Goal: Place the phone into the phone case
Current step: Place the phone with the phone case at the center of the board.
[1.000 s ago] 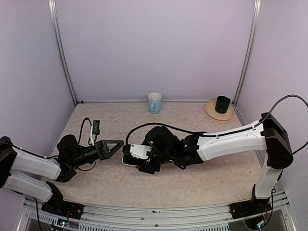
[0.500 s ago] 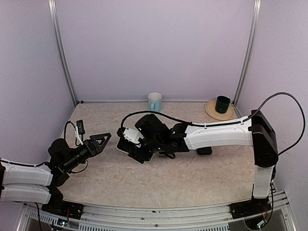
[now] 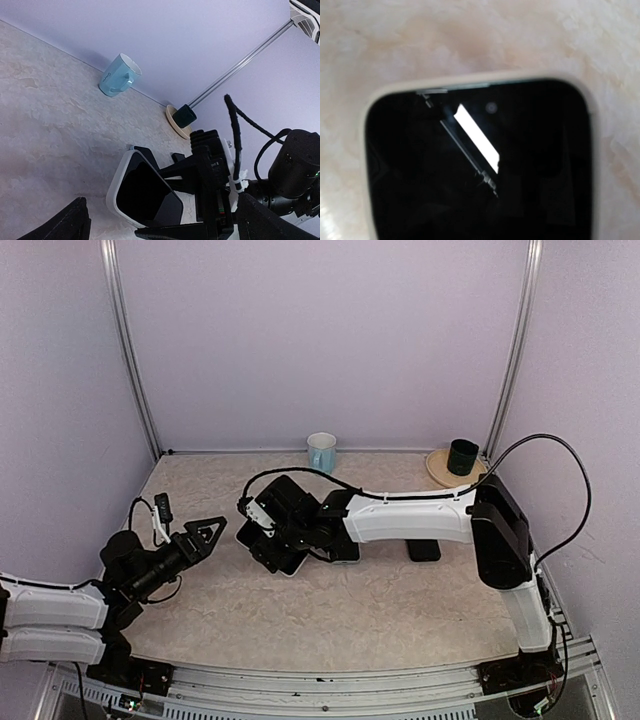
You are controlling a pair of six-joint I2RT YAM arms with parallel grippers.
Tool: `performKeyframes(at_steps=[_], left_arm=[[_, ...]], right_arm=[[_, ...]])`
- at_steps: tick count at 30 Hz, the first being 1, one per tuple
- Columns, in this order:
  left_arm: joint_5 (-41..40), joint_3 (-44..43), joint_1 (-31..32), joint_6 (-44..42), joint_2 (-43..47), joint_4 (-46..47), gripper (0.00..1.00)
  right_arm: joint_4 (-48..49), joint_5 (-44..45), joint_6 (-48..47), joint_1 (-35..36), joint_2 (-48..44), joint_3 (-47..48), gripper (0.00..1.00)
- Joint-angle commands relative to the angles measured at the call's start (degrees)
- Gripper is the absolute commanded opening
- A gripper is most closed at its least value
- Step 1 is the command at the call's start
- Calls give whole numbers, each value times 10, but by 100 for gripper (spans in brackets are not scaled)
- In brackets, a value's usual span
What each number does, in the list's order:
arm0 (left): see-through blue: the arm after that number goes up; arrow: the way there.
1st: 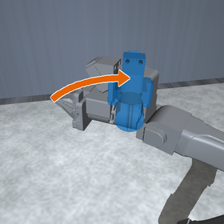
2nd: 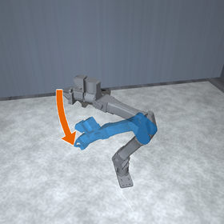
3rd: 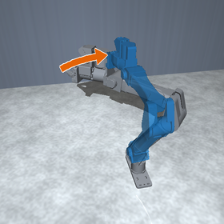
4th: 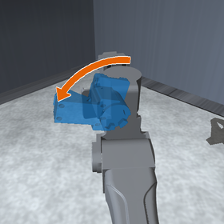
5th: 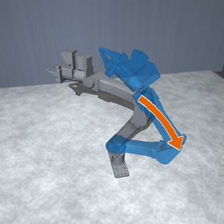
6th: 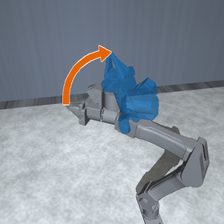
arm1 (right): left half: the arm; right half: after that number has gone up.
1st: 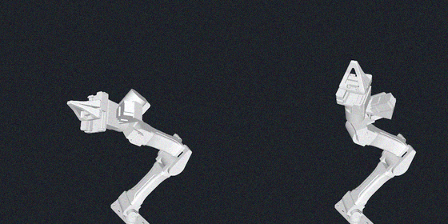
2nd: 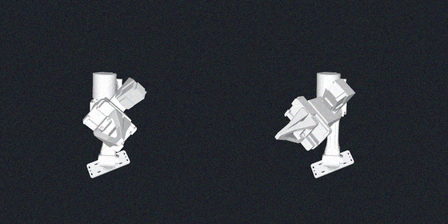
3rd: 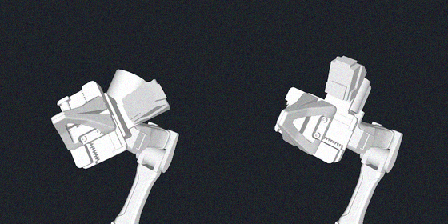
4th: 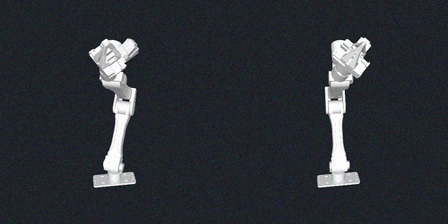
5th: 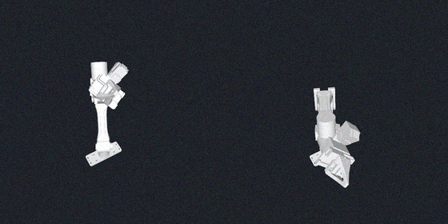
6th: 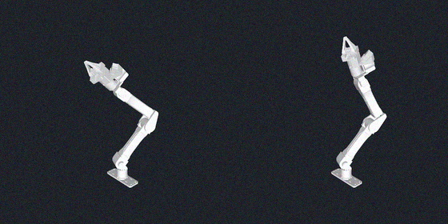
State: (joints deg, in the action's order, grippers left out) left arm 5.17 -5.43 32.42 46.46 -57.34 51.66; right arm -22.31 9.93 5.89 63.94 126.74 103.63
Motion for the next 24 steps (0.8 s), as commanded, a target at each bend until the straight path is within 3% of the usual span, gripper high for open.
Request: performKeyframes(at_steps=[1,24], left_arm=[[-44,13,-5,6,27,-28,99],[-70,30,-5,16,43,-43,99]], right_arm=[[-8,0,40,-17,30,54,68],[9,-43,66,-71,137,130,71]])
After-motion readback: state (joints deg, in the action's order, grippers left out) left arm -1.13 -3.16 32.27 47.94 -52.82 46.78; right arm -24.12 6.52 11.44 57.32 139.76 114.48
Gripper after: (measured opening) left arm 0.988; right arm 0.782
